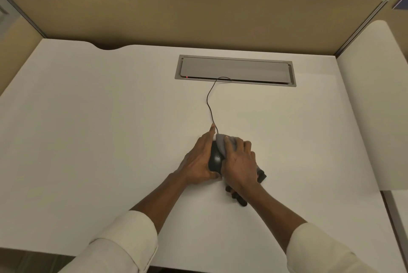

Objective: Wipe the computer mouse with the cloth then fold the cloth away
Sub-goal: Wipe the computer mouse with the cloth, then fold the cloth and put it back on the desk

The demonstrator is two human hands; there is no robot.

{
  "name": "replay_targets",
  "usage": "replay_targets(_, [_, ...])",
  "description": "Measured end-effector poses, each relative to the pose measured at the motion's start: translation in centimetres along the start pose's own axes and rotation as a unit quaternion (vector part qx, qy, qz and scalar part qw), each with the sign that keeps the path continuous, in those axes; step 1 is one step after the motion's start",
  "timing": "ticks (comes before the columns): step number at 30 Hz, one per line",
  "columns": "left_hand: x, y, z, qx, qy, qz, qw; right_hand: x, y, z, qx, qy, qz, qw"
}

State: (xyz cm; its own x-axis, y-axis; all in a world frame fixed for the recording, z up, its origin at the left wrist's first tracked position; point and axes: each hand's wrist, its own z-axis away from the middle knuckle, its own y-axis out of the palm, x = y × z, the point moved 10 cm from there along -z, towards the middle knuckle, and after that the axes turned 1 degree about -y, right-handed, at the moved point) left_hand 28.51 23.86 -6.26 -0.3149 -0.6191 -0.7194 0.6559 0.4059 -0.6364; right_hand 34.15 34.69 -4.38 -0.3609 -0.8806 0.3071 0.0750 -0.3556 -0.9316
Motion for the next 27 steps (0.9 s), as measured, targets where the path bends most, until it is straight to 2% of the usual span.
replay_targets(9, [0.3,0.6,-0.2,0.021,-0.009,-0.026,0.999,-0.2,2.2,7.0,0.002,0.025,-0.045,0.999])
replay_targets(13, [0.6,0.6,-0.4,0.013,-0.004,-0.034,0.999,-0.5,1.9,8.4,0.030,0.003,-0.079,0.996])
replay_targets(16, [0.5,0.6,-0.5,0.014,-0.006,-0.046,0.999,-1.1,1.4,8.9,0.075,-0.019,-0.153,0.985])
replay_targets(19, [0.1,0.6,-0.5,0.019,0.000,-0.048,0.999,-1.8,0.7,9.3,0.125,0.002,-0.265,0.956])
replay_targets(22, [-0.4,0.3,-0.4,0.016,0.006,-0.049,0.999,-2.8,-0.2,10.1,0.155,0.073,-0.402,0.899])
replay_targets(27, [-0.4,0.0,-0.2,0.001,-0.023,-0.066,0.998,-4.2,-2.2,10.5,0.127,0.151,-0.560,0.805])
